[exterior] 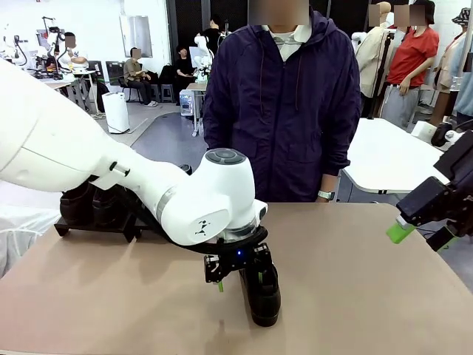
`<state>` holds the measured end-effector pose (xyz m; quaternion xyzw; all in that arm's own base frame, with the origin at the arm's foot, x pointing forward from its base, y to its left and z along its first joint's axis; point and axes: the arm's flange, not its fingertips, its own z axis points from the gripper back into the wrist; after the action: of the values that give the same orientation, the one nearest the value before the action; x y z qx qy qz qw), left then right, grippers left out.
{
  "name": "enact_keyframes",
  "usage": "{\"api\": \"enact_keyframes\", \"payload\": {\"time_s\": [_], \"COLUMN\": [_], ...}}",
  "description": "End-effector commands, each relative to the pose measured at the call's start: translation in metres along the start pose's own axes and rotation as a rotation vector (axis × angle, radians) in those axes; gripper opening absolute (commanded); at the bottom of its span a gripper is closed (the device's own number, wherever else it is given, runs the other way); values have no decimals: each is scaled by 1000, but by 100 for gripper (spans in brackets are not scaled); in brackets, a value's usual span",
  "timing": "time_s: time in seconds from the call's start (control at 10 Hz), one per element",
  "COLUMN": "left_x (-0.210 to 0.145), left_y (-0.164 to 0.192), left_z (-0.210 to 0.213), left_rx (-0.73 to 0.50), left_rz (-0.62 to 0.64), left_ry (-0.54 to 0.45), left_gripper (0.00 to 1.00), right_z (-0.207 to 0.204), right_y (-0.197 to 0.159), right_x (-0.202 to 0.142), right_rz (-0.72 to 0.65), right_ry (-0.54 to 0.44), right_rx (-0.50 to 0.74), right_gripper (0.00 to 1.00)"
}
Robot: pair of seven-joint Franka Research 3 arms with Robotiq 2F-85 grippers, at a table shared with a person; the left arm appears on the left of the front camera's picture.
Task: Organize the shoes by placing them on the stand.
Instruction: Place the Shoe from the middle of the table onto the Shoes Stand.
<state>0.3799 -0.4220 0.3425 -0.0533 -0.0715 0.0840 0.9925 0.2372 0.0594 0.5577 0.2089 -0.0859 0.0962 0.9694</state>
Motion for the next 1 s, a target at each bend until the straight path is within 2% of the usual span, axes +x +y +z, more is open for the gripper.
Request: {"api": "enact_keyframes", "payload": {"time_s": [0.0,0.2,0.3,0.4,0.5,0.9], "left_x": [0,1,2,2,1,3], "left_y": [-10,-10,-8,-9,-9,-8], "left_z": [-9,-11,-11,-11,-10,-11], "left_rx": [12,7,2,2,3,-6], "left_rz": [18,9,22,25,21,34], "left_ry": [-15,-23,-33,-40,-47,-47], "left_gripper": [100,100,65,6,0,0], "right_z": [1,1,1,1,1,1], "right_y": [-1,-1,-1,-1,-1,-1], "right_x": [0,0,0,0,0,0], "right_rz": [4,4,4,4,4,4], "right_ry": [-1,-1,-1,-1,-1,-1], "right_rx": [29,29,29,29,29,29], "right_gripper": [100,100,100,100,100,100]}}
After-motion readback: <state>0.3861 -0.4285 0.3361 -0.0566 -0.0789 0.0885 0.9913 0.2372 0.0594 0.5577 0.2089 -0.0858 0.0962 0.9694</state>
